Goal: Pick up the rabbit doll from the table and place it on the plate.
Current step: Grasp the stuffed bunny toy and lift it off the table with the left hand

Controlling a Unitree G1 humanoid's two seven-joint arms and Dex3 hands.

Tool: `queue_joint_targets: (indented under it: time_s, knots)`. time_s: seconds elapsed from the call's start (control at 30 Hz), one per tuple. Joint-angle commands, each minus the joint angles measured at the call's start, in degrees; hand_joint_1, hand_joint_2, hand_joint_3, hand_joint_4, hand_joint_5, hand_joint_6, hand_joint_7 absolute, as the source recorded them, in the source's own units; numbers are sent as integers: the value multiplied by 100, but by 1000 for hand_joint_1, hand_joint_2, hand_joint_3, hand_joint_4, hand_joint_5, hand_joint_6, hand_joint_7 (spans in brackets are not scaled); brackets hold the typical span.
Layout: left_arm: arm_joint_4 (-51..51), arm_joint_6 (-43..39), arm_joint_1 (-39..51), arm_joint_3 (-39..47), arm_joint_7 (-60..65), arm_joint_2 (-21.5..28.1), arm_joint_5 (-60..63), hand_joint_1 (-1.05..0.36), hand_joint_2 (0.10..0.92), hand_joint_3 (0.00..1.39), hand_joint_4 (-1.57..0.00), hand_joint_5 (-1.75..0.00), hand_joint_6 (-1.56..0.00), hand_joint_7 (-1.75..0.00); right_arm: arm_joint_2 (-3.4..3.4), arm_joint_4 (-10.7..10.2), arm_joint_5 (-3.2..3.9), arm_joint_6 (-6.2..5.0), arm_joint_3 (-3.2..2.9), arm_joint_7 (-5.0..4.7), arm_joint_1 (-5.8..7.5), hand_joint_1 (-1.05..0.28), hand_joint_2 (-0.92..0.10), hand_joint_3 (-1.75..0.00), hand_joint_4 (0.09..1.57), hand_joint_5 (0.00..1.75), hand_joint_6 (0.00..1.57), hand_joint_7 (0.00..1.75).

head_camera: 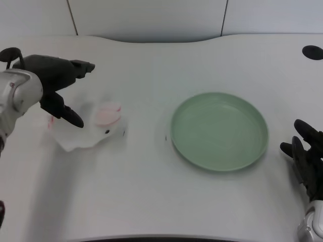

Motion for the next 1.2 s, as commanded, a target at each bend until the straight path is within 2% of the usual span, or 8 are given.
queue_joint_targets:
  time_s: [0.03,0.17,0.3,0.47,0.7,0.83,1.07,1.2]
  knots:
    - [573,87,-248,-192,156,-172,49,-1048,880,3,-134,-64,-133,-45,-38,-41,96,-157,-90,61,127,-364,-921,-270,915,462,924,9]
    - [1034,139,-396,-424,243,-397,108,-1048,877,1,-139,-63,-134,-38,-31,-56,55,-213,-86,17,186,-364,-921,-250,920,451,920,6]
    - [1314,204,-469,-631,322,-553,141,-1048,879,1,-140,-61,-143,-36,-46,-76,-57,-205,-21,-160,234,-362,-921,-249,913,431,914,2]
    - [1545,348,-460,-829,454,-701,156,-1048,878,0,-155,-61,-168,-39,-36,-116,-41,-321,6,-153,309,-356,-921,-261,919,410,897,0]
    - [1708,490,-420,-1201,807,-867,396,-1048,885,2,-148,-52,-176,-32,-26,-149,74,-431,-38,57,373,-346,-921,-267,931,395,890,0]
    - [1776,601,-406,-1308,900,-958,459,-1045,874,0,-144,-47,-173,-24,-37,-136,65,-468,-48,57,389,-349,-921,-263,944,393,895,4]
    - [1843,674,-341,-1565,1369,-1014,650,-990,875,5,-124,-31,-129,0,63,-209,267,-485,-173,339,420,-353,-921,-253,952,388,896,4]
    - [1880,773,-285,-1666,1657,-1100,738,-993,888,7,-105,-19,-106,-1,45,-231,223,-531,-162,336,469,-347,-921,-259,936,379,896,3]
